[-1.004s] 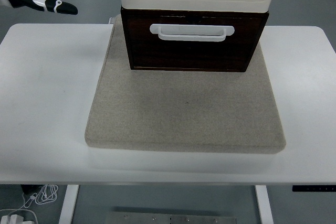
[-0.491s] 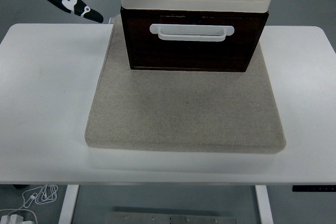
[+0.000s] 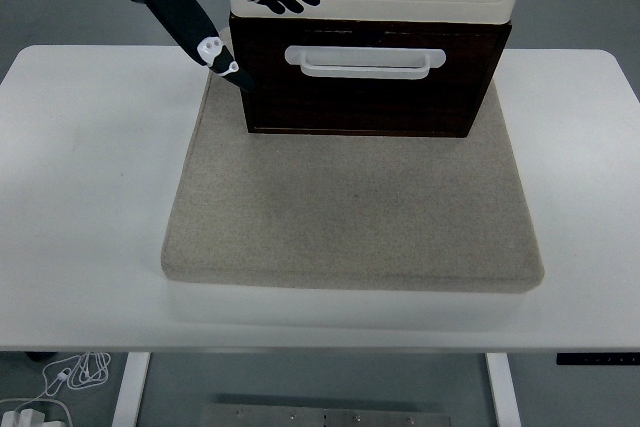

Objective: Open the drawer under the combination cabinet

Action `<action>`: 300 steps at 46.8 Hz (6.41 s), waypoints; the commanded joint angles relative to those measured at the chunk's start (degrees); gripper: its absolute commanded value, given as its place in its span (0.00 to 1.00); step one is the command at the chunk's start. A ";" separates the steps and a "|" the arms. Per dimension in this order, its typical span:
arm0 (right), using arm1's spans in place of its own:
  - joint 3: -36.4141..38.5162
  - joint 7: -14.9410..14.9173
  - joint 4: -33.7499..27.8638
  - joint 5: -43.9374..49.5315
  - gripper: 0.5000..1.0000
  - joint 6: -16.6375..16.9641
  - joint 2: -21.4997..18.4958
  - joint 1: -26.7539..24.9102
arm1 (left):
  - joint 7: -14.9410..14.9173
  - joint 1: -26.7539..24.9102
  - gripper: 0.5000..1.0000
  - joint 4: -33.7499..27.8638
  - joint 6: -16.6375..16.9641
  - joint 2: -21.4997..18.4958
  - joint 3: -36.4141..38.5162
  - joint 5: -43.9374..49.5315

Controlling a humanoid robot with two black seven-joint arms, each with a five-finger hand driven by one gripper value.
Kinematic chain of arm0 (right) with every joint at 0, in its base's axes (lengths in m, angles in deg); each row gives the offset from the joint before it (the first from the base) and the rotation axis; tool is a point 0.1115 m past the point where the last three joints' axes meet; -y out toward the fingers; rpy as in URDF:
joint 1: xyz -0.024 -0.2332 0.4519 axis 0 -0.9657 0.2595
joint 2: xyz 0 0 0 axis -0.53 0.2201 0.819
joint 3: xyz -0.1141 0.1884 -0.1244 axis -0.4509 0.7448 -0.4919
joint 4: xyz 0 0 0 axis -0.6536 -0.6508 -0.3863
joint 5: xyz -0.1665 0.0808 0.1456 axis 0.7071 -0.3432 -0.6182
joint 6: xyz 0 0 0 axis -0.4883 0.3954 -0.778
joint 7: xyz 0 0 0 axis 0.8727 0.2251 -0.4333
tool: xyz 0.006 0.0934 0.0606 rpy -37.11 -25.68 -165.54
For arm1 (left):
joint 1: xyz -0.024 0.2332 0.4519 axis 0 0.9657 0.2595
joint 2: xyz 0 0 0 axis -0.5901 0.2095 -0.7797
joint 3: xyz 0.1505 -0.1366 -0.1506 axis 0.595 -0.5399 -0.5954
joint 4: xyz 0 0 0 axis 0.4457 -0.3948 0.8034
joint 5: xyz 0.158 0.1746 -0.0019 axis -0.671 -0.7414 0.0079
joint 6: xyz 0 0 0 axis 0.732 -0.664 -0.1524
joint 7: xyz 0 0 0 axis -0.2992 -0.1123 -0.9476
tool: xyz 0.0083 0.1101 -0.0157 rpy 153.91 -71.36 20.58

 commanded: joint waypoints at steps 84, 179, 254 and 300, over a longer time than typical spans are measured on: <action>0.00 0.00 0.00 0.00 0.86 0.00 0.00 0.00 | -13.42 -10.57 1.00 17.08 5.11 23.00 13.54 -2.38; 0.00 0.00 0.00 0.00 0.86 0.00 0.00 0.00 | -13.50 -9.69 1.00 24.11 6.78 29.42 13.90 -3.26; 0.00 0.00 0.00 0.00 0.86 0.00 0.00 0.00 | -13.50 -9.26 1.00 24.46 9.15 30.73 17.50 -3.18; 0.00 0.00 0.00 0.00 0.86 0.00 0.00 0.00 | -13.50 -9.78 1.00 23.85 7.57 31.26 17.41 -2.47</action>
